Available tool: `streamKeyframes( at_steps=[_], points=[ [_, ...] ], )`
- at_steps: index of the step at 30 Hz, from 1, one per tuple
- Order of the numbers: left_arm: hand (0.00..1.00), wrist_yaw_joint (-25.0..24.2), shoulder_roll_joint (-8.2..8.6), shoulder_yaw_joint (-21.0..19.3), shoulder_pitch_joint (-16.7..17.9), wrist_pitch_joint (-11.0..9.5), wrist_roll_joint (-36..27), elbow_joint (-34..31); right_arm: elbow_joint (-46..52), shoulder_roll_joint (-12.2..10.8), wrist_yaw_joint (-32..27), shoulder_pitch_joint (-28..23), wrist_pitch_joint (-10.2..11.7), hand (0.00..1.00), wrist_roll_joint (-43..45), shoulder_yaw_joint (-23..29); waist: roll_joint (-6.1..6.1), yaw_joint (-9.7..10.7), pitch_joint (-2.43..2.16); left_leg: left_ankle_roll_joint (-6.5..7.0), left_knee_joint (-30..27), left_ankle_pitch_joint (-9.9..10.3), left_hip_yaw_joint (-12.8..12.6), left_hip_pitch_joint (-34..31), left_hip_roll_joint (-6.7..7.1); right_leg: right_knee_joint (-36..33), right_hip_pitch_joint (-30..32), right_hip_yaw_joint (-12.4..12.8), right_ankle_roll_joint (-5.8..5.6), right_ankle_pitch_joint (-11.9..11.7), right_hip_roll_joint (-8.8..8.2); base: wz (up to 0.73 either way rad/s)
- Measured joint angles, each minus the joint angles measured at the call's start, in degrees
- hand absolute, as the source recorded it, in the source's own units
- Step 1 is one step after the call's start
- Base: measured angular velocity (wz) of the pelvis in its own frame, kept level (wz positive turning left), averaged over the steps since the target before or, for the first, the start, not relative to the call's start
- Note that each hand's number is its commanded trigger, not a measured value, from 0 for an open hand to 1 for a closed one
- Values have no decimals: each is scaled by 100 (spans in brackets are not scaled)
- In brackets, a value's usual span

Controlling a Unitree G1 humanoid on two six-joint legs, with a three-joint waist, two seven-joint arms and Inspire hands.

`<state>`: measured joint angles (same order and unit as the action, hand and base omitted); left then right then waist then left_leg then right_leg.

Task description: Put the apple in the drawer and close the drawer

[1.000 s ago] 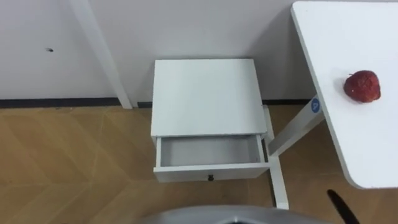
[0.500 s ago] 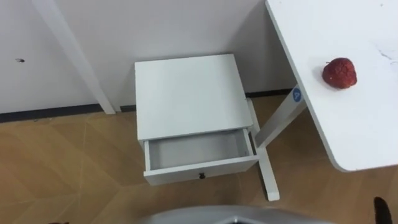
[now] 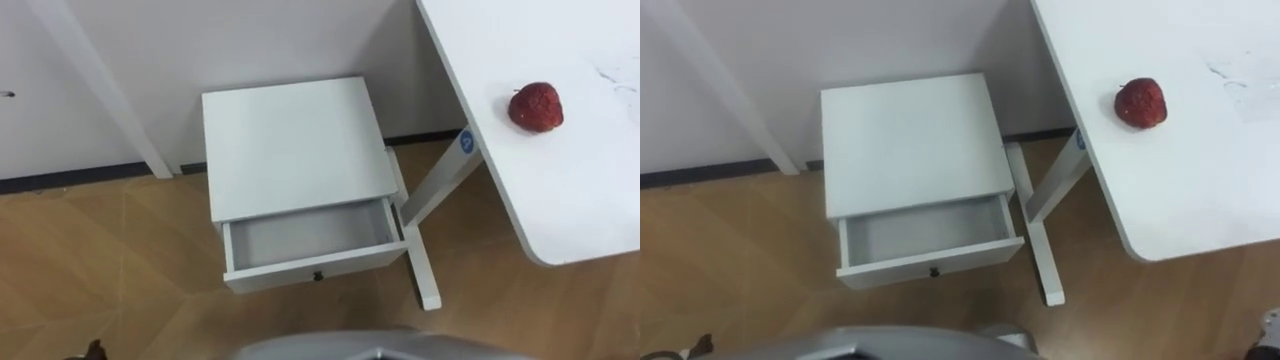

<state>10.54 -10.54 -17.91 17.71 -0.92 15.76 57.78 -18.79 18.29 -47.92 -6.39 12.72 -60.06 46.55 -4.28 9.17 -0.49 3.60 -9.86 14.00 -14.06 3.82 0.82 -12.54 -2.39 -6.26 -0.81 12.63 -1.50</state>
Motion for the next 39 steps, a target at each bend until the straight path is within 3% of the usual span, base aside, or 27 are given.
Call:
streamKeyframes(
  at_steps=[9, 12, 19, 25, 29, 39],
  points=[
    [0, -32, 8, 431, -52, -4, -22, 21, 1618, 12, -339, -46, 82, 0, 3427, -697, -14, -208, 12, -17, 11, -21, -2, 3, -14, 98, 28, 35, 21, -45, 27, 0],
    [0, -125, 7, 498, -49, -7, -49, 1, 1818, 44, -184, -71, 86, 0, 4101, -1034, 8, -362, 73, -17, 10, -21, -40, 1, -29, 122, 39, 69, 24, -75, 42, -8],
    [0, -129, -1, 714, -56, -15, -54, 20, 1821, 73, 608, -43, -159, 0, 4485, -1928, 39, -522, 73, -17, 13, -21, -29, 4, -30, 187, 11, 64, 19, -106, 41, 0],
    [0, -244, -6, 808, -57, -5, -51, 18, 1672, 175, 1726, -40, -409, 0, 4478, -2518, -58, -648, 119, -25, 29, -26, 14, 42, -38, 225, -62, -22, 19, -106, 42, 4],
    [0, -238, -20, 812, -34, 13, -54, 18, 1270, 274, 2200, 110, -439, 0, 4491, -2713, -98, -658, 97, -25, 29, -26, 12, 34, -36, 275, -74, 0, 23, -115, 43, 0],
    [0, -301, -128, 812, -62, 17, -13, -47, 366, 429, 3196, 210, -750, 0, 4964, -3025, -82, -804, 92, -26, 46, -27, 26, 132, -37, 291, -167, 11, 23, -115, 47, -1]
  ],
)
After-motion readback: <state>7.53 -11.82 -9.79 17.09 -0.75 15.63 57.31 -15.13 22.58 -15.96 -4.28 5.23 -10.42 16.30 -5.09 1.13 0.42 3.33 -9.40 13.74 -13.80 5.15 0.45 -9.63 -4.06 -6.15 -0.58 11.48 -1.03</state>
